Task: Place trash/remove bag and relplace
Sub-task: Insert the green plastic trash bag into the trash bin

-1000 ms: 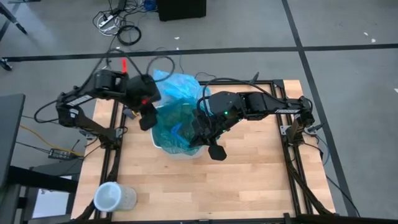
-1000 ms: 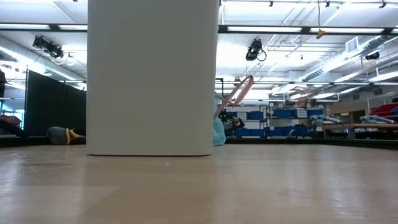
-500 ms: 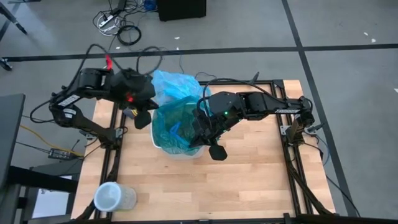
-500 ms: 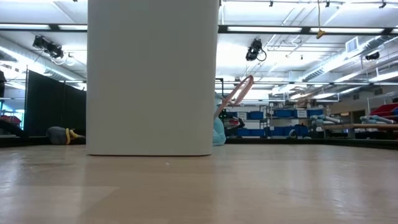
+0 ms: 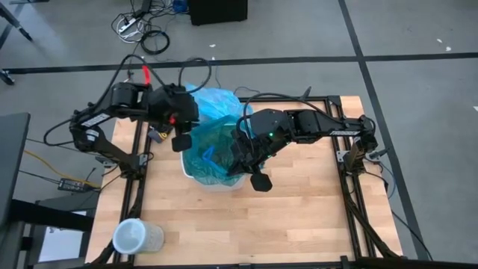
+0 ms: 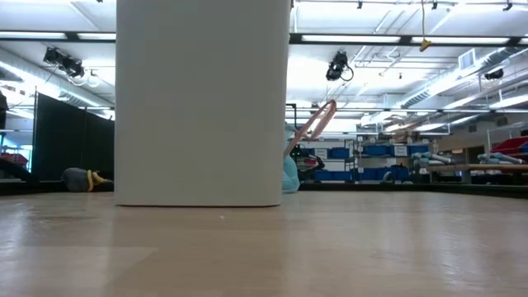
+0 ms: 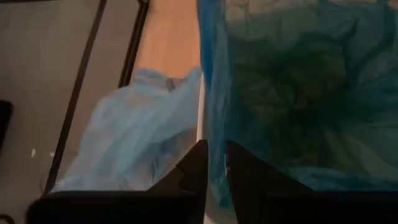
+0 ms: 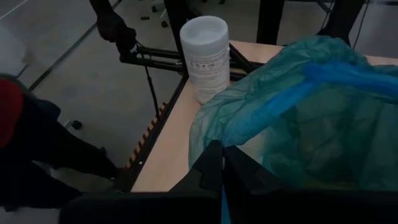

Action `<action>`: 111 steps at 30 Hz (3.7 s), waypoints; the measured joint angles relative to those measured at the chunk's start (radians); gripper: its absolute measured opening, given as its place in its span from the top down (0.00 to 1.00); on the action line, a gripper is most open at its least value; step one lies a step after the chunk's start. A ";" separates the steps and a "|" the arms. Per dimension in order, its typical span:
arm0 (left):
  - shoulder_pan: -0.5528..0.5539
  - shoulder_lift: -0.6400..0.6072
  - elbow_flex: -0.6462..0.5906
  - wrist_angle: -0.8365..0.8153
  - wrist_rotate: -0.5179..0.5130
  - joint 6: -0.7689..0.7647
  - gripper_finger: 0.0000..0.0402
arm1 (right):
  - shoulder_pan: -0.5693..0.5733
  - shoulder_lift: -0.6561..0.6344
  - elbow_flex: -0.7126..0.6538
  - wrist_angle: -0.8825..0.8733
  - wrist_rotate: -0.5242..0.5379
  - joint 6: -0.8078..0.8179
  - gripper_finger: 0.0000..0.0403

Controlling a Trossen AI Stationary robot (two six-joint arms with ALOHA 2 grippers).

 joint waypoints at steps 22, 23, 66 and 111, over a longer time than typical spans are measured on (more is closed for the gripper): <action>0.045 0.024 -0.100 0.011 0.115 0.064 0.68 | -0.001 0.000 0.000 0.001 0.002 0.008 1.00; 0.050 0.024 -0.107 0.008 0.114 0.064 0.68 | -0.001 0.000 0.000 0.001 0.002 0.011 1.00; 0.055 -0.235 -0.248 -0.108 0.004 -0.274 0.98 | 0.003 0.000 0.000 0.002 0.000 0.002 1.00; 0.054 -0.170 -0.351 -0.108 0.079 -0.208 0.98 | -0.103 -0.072 0.098 -0.273 0.411 -0.191 0.51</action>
